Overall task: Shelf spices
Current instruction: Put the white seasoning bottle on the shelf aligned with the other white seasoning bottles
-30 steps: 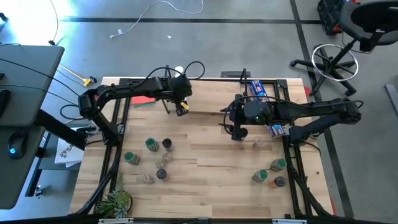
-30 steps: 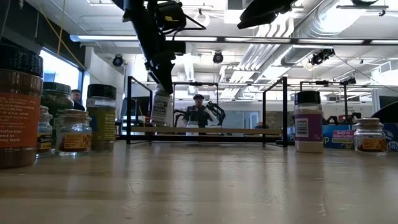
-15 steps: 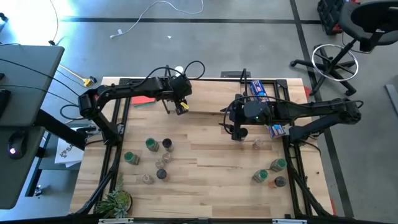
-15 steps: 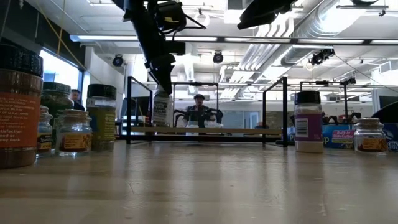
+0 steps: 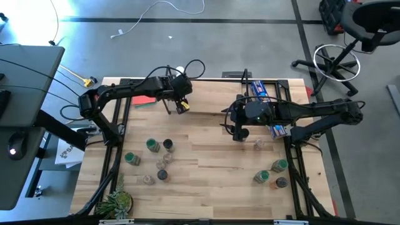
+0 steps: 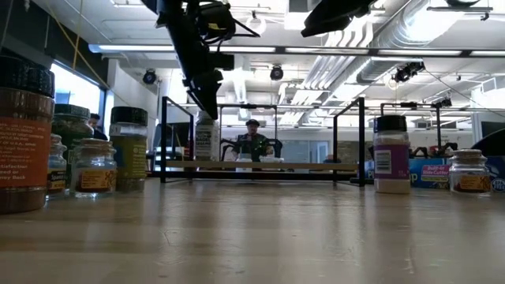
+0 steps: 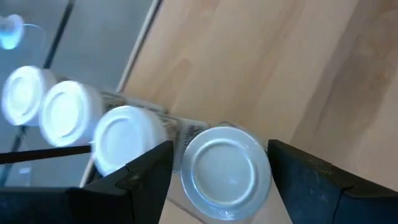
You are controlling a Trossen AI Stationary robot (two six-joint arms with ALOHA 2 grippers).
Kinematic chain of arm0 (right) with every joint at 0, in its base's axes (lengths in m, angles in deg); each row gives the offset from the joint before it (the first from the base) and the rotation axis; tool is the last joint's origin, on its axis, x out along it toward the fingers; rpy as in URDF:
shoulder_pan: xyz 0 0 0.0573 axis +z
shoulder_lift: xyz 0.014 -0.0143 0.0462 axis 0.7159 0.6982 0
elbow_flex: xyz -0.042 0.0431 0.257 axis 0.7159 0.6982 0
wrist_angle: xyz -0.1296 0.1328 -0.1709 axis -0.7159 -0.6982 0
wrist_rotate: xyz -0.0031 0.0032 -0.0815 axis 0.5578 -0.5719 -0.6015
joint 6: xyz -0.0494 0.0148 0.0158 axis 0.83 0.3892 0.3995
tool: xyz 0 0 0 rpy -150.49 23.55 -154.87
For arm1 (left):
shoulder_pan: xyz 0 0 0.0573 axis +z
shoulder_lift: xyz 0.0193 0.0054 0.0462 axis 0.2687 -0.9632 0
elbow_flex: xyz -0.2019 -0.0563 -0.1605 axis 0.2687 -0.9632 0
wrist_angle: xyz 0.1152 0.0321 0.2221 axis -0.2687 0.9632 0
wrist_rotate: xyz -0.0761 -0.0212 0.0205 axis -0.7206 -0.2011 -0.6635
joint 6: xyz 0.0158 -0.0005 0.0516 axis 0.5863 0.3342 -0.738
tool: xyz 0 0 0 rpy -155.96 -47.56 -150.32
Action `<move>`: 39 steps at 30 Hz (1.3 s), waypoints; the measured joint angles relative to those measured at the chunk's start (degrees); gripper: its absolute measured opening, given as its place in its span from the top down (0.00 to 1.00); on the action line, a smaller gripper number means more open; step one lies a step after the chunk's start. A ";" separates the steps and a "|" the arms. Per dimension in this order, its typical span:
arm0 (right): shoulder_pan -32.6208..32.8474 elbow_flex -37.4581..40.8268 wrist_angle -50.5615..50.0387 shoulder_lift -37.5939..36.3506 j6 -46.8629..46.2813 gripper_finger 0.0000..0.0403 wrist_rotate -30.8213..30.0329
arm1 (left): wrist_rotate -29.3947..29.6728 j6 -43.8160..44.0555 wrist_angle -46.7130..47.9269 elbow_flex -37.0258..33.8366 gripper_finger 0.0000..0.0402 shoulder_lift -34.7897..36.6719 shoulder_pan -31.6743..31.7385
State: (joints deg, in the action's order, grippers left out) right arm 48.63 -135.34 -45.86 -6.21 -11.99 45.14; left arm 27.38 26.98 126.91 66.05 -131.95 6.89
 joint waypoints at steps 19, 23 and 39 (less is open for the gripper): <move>0.00 0.00 0.04 0.00 0.02 0.36 0.00 | -3.08 5.57 -1.38 6.88 0.50 -1.12 -1.79; 0.00 0.00 0.09 0.00 0.02 0.36 0.00 | -3.81 4.94 -0.85 6.82 0.65 -4.90 -1.66; -0.04 0.00 0.13 0.00 0.00 0.36 0.00 | 5.18 -1.98 1.50 7.00 0.87 -9.23 -2.36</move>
State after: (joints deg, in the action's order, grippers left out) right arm 48.59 -135.34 -45.73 -6.21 -11.99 45.14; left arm 32.55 25.00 128.41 73.04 -141.18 4.53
